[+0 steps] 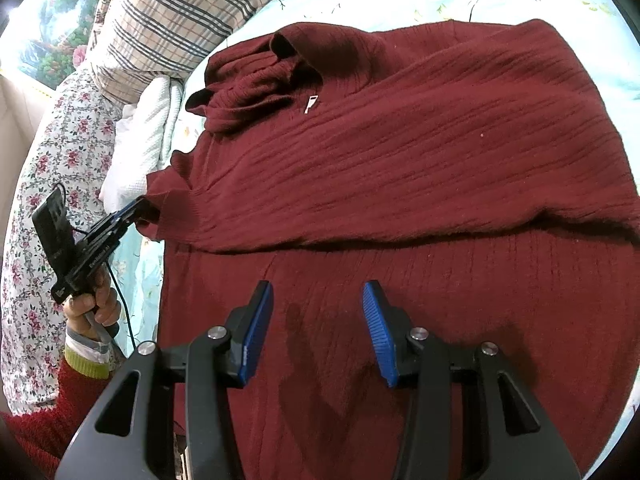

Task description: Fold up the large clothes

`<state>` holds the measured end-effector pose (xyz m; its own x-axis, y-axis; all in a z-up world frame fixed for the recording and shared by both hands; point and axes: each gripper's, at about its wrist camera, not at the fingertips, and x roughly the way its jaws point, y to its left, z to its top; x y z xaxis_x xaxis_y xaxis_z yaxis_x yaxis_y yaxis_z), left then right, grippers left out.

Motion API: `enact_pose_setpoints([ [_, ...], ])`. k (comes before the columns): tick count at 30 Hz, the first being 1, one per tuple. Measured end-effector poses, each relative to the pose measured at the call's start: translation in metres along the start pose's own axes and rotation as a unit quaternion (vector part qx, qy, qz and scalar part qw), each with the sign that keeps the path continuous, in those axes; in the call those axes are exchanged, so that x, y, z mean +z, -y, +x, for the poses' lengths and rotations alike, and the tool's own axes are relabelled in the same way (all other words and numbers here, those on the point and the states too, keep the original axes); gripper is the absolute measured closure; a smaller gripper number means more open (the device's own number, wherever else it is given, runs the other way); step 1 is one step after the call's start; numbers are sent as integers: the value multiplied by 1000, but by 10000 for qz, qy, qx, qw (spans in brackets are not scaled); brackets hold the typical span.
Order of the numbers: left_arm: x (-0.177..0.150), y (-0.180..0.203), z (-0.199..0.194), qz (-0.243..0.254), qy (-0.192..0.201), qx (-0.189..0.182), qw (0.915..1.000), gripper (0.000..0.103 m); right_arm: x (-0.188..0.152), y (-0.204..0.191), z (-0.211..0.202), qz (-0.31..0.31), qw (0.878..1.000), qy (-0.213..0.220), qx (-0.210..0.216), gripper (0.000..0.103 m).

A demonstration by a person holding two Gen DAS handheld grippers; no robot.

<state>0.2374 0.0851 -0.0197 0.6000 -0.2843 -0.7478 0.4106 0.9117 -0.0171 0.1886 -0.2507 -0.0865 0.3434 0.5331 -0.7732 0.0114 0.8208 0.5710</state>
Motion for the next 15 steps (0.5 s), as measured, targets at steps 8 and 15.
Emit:
enact_pose_setpoints([
  [8, 33, 8, -58, -979, 953, -1006, 9855, 100, 4, -4, -14, 46, 9991, 339, 254, 55],
  [15, 69, 122, -5, -1088, 942, -2230, 9641, 100, 10, 22, -48, 518, 9928, 997, 406, 55],
])
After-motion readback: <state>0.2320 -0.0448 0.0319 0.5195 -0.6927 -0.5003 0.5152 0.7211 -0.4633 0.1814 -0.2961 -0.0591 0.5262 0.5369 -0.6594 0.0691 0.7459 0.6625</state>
